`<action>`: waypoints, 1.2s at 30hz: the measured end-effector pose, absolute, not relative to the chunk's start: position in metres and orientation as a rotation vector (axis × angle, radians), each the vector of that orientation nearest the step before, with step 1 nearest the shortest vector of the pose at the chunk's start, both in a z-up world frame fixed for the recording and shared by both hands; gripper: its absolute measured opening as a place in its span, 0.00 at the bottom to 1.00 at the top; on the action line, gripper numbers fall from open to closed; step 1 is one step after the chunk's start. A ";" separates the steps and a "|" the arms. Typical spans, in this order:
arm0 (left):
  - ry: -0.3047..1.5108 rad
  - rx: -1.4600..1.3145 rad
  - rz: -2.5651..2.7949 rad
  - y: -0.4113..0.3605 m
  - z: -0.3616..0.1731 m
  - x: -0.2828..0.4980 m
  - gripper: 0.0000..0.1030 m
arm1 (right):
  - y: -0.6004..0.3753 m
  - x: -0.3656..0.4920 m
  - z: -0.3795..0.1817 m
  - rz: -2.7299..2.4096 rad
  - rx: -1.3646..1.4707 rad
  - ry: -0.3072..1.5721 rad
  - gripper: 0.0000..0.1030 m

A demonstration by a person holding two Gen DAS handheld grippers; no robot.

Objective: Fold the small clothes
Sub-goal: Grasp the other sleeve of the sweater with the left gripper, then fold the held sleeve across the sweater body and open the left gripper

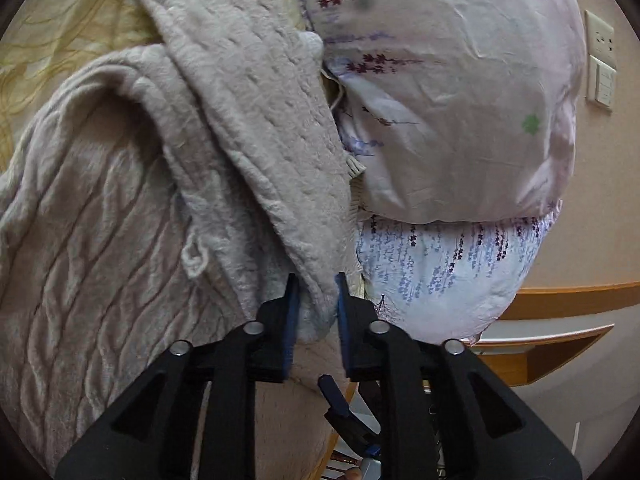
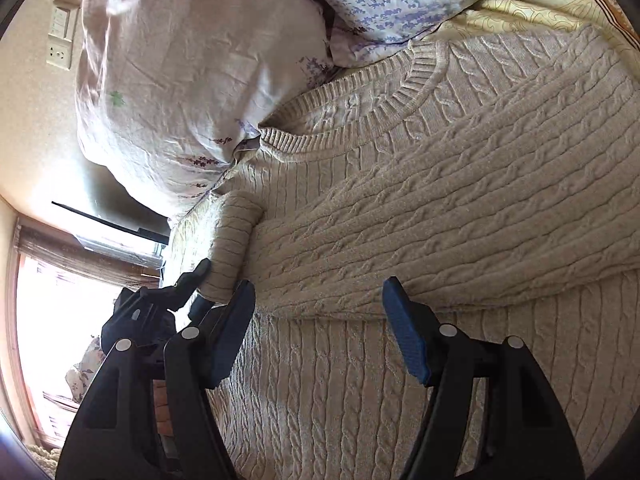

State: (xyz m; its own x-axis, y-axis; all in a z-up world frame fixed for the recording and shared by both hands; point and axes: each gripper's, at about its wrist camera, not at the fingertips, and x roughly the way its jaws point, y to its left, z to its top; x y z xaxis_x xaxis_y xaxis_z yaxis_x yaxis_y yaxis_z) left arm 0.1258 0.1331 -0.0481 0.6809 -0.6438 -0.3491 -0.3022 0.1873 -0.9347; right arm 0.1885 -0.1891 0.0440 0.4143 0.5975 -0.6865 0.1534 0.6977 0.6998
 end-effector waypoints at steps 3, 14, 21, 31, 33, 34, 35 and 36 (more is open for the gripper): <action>0.763 -1.442 -0.223 0.158 -0.036 0.124 0.56 | -0.190 0.189 0.044 0.315 0.787 1.138 0.66; 0.584 -1.653 -0.027 0.246 -0.054 0.120 0.37 | -0.190 0.193 0.040 0.319 0.779 1.141 0.66; 0.570 -1.607 -0.078 0.248 -0.045 0.142 0.10 | -0.195 0.191 0.040 0.305 0.784 1.132 0.66; 0.666 -1.090 -0.494 0.145 0.038 0.181 0.09 | -0.226 0.178 0.041 0.203 0.816 1.080 0.66; 0.721 -0.919 -0.616 0.100 0.053 0.186 0.09 | -0.238 0.173 0.041 0.169 0.834 1.055 0.66; 0.761 -0.839 -0.670 0.076 0.055 0.187 0.09 | -0.245 0.170 0.042 0.144 0.846 1.041 0.66; 0.809 -0.760 -0.719 0.053 0.055 0.187 0.09 | -0.251 0.167 0.041 0.125 0.858 1.031 0.66; 0.865 -0.676 -0.759 0.028 0.051 0.187 0.09 | -0.257 0.165 0.041 0.100 0.871 1.020 0.66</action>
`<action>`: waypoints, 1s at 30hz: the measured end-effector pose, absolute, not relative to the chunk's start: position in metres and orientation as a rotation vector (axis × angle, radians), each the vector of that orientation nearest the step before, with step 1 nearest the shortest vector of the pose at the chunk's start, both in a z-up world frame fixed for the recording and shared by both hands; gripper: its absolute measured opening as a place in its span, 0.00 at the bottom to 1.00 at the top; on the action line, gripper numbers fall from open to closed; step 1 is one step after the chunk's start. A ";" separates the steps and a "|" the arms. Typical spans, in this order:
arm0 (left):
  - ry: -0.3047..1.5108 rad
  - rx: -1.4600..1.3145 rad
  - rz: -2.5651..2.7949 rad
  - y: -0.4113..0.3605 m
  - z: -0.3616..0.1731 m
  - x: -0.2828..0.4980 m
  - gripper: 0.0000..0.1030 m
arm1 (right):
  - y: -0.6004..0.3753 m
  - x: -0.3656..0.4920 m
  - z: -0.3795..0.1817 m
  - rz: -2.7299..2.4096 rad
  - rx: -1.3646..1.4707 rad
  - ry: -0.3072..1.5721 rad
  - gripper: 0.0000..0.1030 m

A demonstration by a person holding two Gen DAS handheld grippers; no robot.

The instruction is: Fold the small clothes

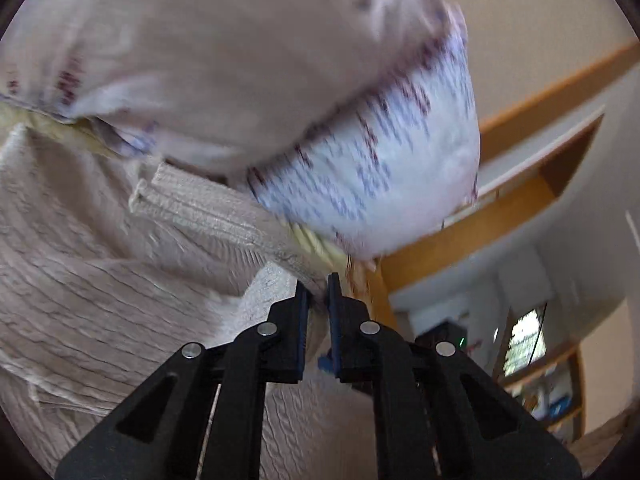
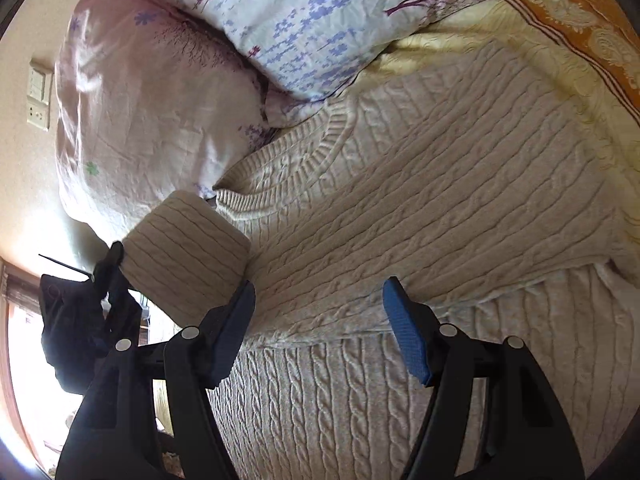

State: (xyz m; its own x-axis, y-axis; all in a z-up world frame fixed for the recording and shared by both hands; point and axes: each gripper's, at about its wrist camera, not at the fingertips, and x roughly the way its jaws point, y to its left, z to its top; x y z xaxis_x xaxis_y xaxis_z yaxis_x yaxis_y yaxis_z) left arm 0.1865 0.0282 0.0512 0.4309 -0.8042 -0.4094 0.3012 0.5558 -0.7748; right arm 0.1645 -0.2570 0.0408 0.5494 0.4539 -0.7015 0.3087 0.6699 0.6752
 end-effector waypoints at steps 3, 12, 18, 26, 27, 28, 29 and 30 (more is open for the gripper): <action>1.028 -0.461 -0.797 -0.027 0.024 0.178 0.11 | -0.276 0.156 0.040 0.038 0.917 0.991 0.66; 1.021 -0.297 -0.688 -0.013 0.024 0.150 0.62 | -0.290 0.152 0.048 0.012 0.886 0.967 0.63; 0.947 -0.237 -0.271 0.073 0.041 0.147 0.70 | -0.237 0.186 0.078 0.077 0.571 1.003 0.60; 0.997 -0.161 -0.047 0.124 0.024 0.138 0.71 | -0.168 0.244 0.056 0.078 0.227 1.159 0.26; 1.000 -0.157 -0.041 0.125 0.023 0.138 0.71 | -0.169 0.247 0.052 0.067 0.229 1.176 0.16; 1.003 -0.154 -0.038 0.126 0.021 0.138 0.71 | -0.172 0.246 0.053 0.059 0.239 1.172 0.10; 1.004 -0.151 -0.037 0.126 0.020 0.138 0.71 | -0.176 0.245 0.056 0.058 0.252 1.156 0.09; 1.003 -0.150 -0.037 0.126 0.019 0.137 0.71 | -0.182 0.241 0.064 0.055 0.271 1.122 0.08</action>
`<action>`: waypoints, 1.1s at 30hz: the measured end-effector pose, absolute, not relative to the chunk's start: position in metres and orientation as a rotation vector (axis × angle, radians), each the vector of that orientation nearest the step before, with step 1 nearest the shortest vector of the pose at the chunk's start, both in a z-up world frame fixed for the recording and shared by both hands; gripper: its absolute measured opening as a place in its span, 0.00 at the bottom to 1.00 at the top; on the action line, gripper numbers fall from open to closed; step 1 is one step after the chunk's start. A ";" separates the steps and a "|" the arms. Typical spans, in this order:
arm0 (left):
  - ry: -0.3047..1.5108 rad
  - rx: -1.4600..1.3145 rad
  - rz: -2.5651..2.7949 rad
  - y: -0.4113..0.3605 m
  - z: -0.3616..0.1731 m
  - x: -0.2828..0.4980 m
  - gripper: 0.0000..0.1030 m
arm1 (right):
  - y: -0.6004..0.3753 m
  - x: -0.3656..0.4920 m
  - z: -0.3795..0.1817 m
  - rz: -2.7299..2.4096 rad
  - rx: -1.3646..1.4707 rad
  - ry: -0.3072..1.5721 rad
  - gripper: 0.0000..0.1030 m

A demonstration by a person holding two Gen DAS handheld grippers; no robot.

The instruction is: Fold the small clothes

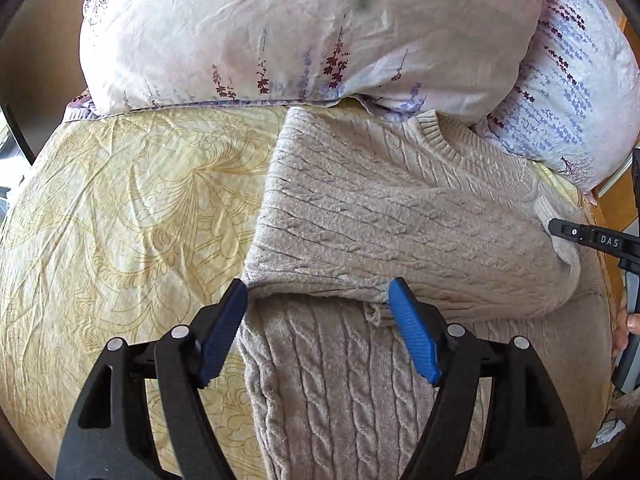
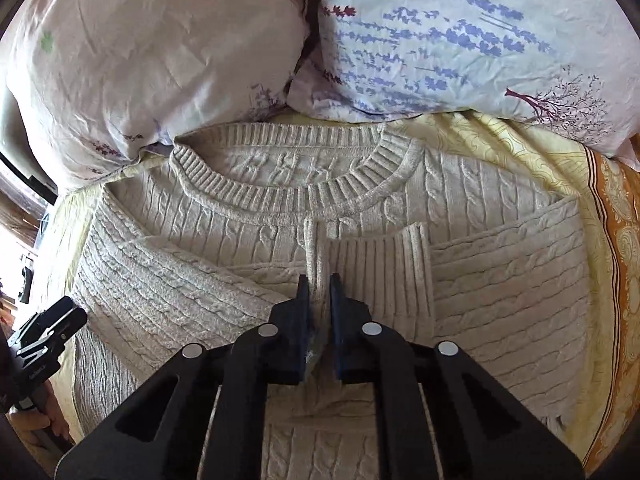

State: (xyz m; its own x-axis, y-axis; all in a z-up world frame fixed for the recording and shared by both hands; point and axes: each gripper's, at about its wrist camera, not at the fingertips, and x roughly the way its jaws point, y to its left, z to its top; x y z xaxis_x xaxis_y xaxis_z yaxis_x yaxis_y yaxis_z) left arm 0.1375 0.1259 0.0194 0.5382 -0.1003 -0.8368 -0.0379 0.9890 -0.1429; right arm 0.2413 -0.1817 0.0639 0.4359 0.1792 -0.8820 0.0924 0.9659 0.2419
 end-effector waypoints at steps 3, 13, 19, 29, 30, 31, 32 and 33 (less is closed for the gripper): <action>1.003 -0.150 -0.036 0.124 0.018 0.137 0.71 | -0.206 0.227 0.100 0.082 0.406 0.945 0.08; 1.013 -0.160 -0.004 0.134 0.013 0.136 0.71 | -0.270 0.159 0.042 -0.051 0.677 1.047 0.08; 1.016 -0.116 -0.003 0.139 0.011 0.128 0.71 | -0.292 0.144 0.041 -0.062 0.784 1.001 0.34; 1.009 0.033 -0.045 0.134 0.007 0.127 0.40 | -0.300 0.157 0.033 -0.037 0.824 1.041 0.33; 1.006 0.061 -0.047 0.133 0.007 0.128 0.39 | -0.300 0.158 0.033 -0.036 0.826 1.044 0.33; 1.003 0.087 -0.045 0.132 0.007 0.129 0.38 | -0.300 0.158 0.033 -0.035 0.827 1.046 0.33; 0.998 0.119 -0.040 0.130 0.007 0.131 0.38 | -0.301 0.160 0.033 -0.036 0.829 1.051 0.33; 0.988 0.162 -0.041 0.127 0.008 0.133 0.38 | -0.301 0.161 0.033 -0.036 0.829 1.054 0.33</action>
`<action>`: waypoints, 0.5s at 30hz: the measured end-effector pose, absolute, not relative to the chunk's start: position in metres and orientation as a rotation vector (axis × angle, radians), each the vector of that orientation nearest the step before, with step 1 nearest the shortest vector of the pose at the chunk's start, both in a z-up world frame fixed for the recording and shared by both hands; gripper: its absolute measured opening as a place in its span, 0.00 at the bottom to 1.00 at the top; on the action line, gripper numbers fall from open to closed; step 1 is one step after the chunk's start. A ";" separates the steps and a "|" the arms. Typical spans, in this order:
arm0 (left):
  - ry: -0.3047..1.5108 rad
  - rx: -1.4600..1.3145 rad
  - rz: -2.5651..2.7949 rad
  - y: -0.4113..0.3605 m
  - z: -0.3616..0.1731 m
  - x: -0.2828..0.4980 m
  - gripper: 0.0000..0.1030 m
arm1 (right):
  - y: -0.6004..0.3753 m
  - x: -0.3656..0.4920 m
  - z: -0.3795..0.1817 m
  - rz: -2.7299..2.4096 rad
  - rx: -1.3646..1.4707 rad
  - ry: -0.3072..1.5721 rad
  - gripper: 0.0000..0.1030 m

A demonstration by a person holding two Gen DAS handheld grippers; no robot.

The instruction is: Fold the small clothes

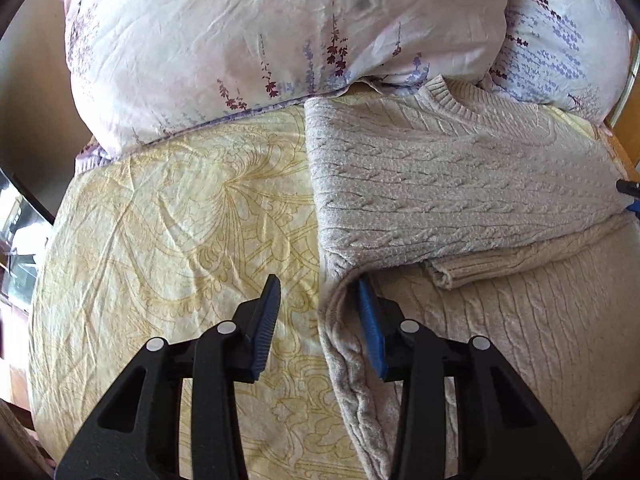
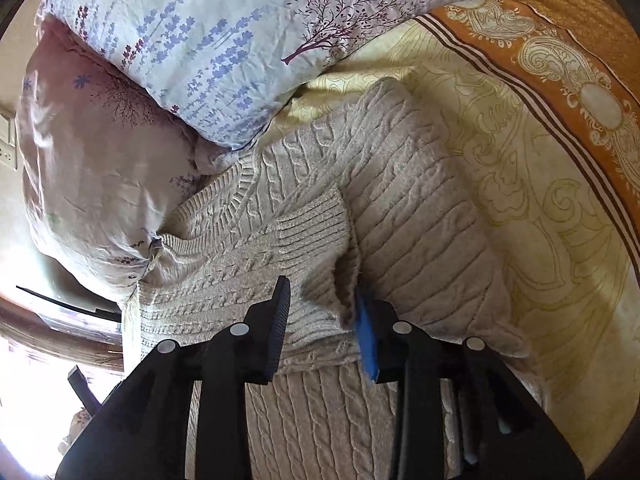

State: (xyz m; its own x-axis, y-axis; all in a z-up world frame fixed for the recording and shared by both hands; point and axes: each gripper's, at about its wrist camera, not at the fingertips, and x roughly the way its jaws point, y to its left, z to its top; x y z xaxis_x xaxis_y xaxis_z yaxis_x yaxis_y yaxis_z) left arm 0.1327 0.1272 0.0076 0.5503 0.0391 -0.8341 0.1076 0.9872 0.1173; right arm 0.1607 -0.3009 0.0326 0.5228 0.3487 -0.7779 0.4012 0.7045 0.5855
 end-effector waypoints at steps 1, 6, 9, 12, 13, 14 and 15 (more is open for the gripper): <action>0.975 0.216 -0.042 0.122 0.008 0.134 0.38 | -0.301 0.162 0.032 -0.036 0.827 1.057 0.33; 0.914 0.426 -0.024 0.095 0.007 0.142 0.28 | -0.299 0.170 0.031 -0.036 0.812 1.073 0.33; 0.894 0.245 0.014 0.111 0.018 0.147 0.18 | -0.294 0.171 0.042 0.022 0.804 1.029 0.08; 0.865 0.023 0.063 0.135 0.025 0.140 0.18 | -0.283 0.168 0.063 0.088 0.746 0.943 0.08; 0.867 -0.018 0.078 0.140 0.023 0.137 0.17 | -0.278 0.170 0.063 0.077 0.699 0.961 0.08; 0.872 -0.052 0.090 0.144 0.019 0.134 0.16 | -0.275 0.173 0.058 0.059 0.666 0.992 0.08; 0.884 -0.084 0.099 0.147 0.014 0.132 0.16 | -0.275 0.174 0.050 0.038 0.658 1.025 0.08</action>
